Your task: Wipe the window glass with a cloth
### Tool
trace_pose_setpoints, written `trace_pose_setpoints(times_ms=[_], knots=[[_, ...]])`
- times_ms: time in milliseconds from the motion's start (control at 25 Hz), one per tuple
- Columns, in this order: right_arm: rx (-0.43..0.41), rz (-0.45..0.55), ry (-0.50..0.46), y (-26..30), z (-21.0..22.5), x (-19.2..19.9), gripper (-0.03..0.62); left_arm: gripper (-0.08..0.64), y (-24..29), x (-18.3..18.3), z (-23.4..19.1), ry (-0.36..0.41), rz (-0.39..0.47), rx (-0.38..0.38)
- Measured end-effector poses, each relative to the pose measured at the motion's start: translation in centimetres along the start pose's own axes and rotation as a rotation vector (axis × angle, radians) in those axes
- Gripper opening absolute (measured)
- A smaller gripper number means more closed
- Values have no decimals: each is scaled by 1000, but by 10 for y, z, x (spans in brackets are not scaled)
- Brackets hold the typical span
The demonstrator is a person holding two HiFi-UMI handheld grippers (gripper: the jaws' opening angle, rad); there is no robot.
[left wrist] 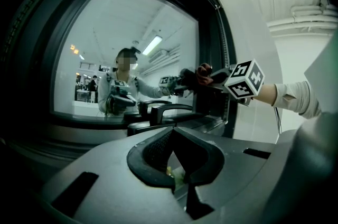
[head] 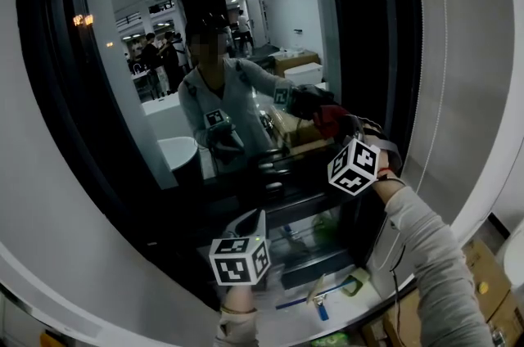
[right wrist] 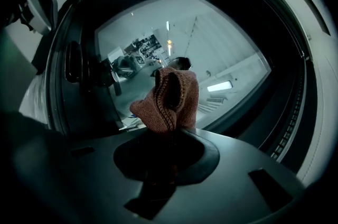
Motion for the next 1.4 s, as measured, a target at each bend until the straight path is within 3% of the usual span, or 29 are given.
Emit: trace_pose_setpoints(times_ms=[400, 680, 1080, 1400], knots=[[-31, 23, 93, 2, -13, 3, 54, 5, -2, -5, 2, 13, 7, 13], [-44, 158, 341, -11, -30, -2, 54, 5, -2, -5, 1, 11, 18, 16], [-112, 387, 552, -56, -96, -29, 54, 5, -11, 3, -8, -17, 44, -16], [-204, 490, 677, -87, -152, -47, 54, 5, -24, 19, -15, -47, 40, -45]])
Point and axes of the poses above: the fingertips, and each gripper's own axes: y forward along the fingers, z to its right, x out of its underside, the point moved 6 cm from there along -y, backward along the fingers, and after that the axes turned 15 degrees about -x, right-handed, at the moved point
